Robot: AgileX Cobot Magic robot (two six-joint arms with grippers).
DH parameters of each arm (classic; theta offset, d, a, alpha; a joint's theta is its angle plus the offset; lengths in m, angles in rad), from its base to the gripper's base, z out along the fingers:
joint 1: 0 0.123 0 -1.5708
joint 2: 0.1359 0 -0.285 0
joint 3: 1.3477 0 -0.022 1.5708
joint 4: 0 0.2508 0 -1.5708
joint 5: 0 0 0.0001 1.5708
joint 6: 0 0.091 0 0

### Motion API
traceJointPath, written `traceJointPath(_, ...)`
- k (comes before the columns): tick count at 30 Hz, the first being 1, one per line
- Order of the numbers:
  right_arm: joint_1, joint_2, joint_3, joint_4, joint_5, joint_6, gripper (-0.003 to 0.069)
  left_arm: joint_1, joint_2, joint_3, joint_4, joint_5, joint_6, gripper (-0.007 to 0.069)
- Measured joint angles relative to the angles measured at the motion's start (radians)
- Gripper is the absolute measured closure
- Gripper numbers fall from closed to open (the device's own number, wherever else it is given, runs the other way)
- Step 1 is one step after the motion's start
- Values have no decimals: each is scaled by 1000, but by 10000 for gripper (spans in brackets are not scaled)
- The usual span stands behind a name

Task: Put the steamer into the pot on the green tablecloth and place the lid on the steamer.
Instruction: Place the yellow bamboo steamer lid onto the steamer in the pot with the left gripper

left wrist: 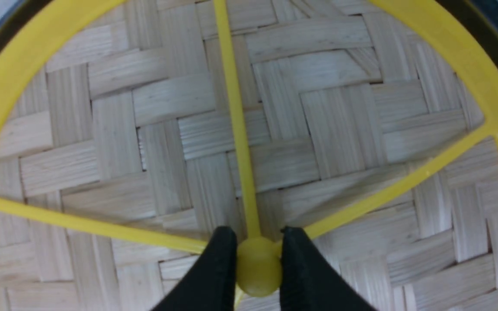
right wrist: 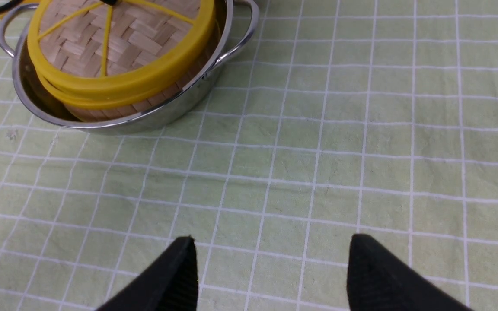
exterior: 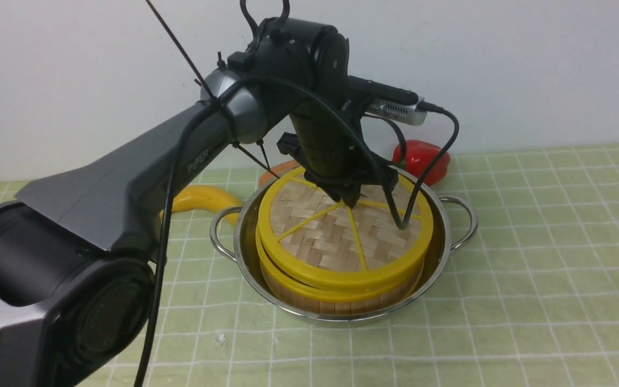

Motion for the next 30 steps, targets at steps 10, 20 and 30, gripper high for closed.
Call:
traceJointPath(10, 0, 0, 0, 0, 0, 0, 202, 0, -5, 0, 0, 0, -7, 508)
traceJointPath(20, 0, 0, 0, 0, 0, 0, 202, -1, -20, 21, -1, -1, -19, 508)
traceJointPath(30, 0, 0, 0, 0, 0, 0, 202, -2, -21, 23, -1, -1, -27, 508)
